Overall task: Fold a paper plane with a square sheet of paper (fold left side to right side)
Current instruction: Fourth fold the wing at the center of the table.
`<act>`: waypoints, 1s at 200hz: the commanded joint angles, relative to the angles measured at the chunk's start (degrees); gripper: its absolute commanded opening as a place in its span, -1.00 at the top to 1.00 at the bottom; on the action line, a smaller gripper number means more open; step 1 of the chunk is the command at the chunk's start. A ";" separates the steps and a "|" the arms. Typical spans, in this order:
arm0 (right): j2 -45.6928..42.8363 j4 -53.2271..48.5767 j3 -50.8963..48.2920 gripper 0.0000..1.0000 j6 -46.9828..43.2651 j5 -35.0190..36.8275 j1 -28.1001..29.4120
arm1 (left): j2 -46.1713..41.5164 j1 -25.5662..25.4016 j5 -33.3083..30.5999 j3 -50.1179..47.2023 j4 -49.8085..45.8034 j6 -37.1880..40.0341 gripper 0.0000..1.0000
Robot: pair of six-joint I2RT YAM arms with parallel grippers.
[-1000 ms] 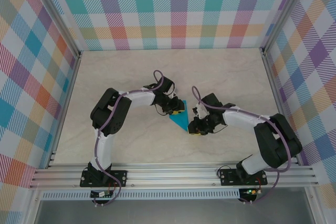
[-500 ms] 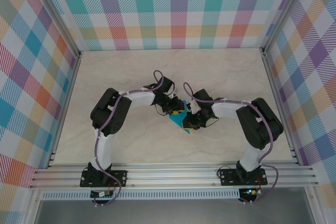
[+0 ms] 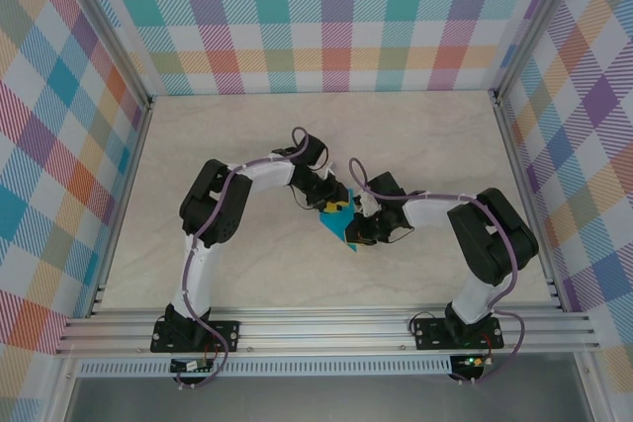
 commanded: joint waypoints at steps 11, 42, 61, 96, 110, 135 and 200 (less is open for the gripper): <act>2.19 -9.13 -4.56 0.81 0.60 3.83 0.44 | 5.47 5.69 -7.53 3.57 1.58 4.52 0.36; 2.28 -8.97 -4.92 0.81 0.71 3.84 0.48 | 7.70 7.94 -5.85 7.90 0.12 5.43 0.34; 2.14 -8.78 -5.23 0.81 0.76 3.92 0.59 | 9.52 9.08 -5.08 12.03 -1.44 5.95 0.33; 1.99 -8.66 -5.35 0.81 0.90 3.95 0.48 | 12.08 10.88 -4.25 18.08 -4.02 6.35 0.32; 1.90 -8.70 -5.04 0.80 0.76 3.97 0.44 | 11.61 11.40 -3.63 18.77 -4.10 6.38 0.31; 1.58 -9.22 -3.91 0.80 0.20 3.80 0.44 | 6.93 11.67 -4.07 17.17 -5.01 8.68 0.26; 0.20 -10.98 -1.38 0.81 -1.33 5.59 0.37 | -14.26 8.84 -4.39 -4.76 1.76 9.04 0.24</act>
